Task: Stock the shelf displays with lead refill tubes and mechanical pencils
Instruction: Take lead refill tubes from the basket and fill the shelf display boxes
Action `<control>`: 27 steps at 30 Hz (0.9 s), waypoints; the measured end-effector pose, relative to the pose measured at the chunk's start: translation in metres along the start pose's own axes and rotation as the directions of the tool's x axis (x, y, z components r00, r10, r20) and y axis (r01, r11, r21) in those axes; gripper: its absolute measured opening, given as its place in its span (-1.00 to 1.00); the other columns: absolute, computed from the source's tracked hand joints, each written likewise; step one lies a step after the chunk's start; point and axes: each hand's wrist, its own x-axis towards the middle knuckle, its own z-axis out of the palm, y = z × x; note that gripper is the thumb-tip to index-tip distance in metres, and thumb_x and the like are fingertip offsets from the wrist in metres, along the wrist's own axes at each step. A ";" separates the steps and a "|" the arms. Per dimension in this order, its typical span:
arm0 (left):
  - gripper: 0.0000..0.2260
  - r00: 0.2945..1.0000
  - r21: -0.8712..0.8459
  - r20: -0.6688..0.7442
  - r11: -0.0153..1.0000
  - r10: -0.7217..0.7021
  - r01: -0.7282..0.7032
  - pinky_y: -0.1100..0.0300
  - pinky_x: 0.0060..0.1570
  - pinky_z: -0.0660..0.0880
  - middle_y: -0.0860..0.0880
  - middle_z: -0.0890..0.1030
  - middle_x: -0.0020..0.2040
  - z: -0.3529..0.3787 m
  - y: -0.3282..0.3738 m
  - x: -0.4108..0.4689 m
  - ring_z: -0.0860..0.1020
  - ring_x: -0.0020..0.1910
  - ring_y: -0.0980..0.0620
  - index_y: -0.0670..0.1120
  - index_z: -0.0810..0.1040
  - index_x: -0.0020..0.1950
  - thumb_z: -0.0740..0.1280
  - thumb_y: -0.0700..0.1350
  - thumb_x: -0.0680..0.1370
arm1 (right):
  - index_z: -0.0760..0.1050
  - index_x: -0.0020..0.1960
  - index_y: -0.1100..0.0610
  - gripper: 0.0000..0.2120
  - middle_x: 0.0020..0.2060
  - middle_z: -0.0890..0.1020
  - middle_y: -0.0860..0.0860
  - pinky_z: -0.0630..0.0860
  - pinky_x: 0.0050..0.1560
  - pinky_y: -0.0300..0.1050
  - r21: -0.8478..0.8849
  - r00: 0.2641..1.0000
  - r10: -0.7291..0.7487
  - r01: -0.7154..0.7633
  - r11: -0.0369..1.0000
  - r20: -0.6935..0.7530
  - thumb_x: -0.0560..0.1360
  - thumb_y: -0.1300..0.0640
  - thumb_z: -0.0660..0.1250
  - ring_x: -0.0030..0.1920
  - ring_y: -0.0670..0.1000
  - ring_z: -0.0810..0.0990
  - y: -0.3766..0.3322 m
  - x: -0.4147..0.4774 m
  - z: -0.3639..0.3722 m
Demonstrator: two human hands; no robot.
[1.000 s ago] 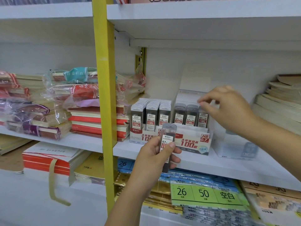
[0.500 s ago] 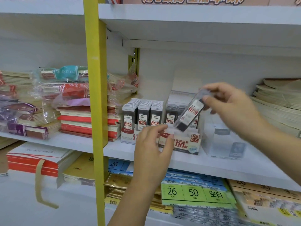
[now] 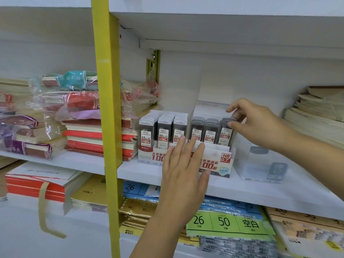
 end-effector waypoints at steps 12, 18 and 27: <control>-0.49 1.000 -0.099 -0.028 0.995 -0.010 0.007 0.04 0.57 -0.17 0.07 0.14 0.62 -0.009 0.006 -0.001 -0.08 0.61 0.10 0.04 0.21 0.58 0.12 0.08 0.63 | 0.57 0.20 -0.09 -0.74 0.03 0.45 0.01 0.18 0.06 -0.14 -0.242 0.996 0.087 -0.087 0.966 -0.012 0.54 -0.06 0.31 0.20 0.09 0.29 0.006 0.006 0.003; -0.65 0.975 -0.207 -0.211 0.978 -0.072 0.027 0.26 0.36 0.25 0.03 0.50 0.29 -0.015 0.022 -0.041 0.35 0.31 0.09 -0.03 0.48 0.36 0.29 -0.12 0.57 | 0.57 0.12 -0.05 -0.80 -0.12 0.53 -0.22 0.35 -0.10 -0.29 0.121 0.971 -0.114 0.141 0.983 -0.208 0.55 0.11 0.25 -0.11 -0.16 0.46 -0.030 -0.079 -0.024; -0.58 0.715 -0.047 0.693 0.985 -0.088 0.167 0.10 0.34 0.34 -0.04 0.32 0.46 0.033 -0.019 -0.231 0.34 0.41 -0.06 -0.04 0.32 0.52 0.23 -0.04 0.66 | 0.58 0.04 -0.02 -0.85 -0.11 0.62 -0.11 0.39 -0.22 -0.38 0.401 0.888 0.190 -0.369 0.838 0.419 0.57 0.19 0.30 -0.18 -0.17 0.54 -0.021 -0.280 0.114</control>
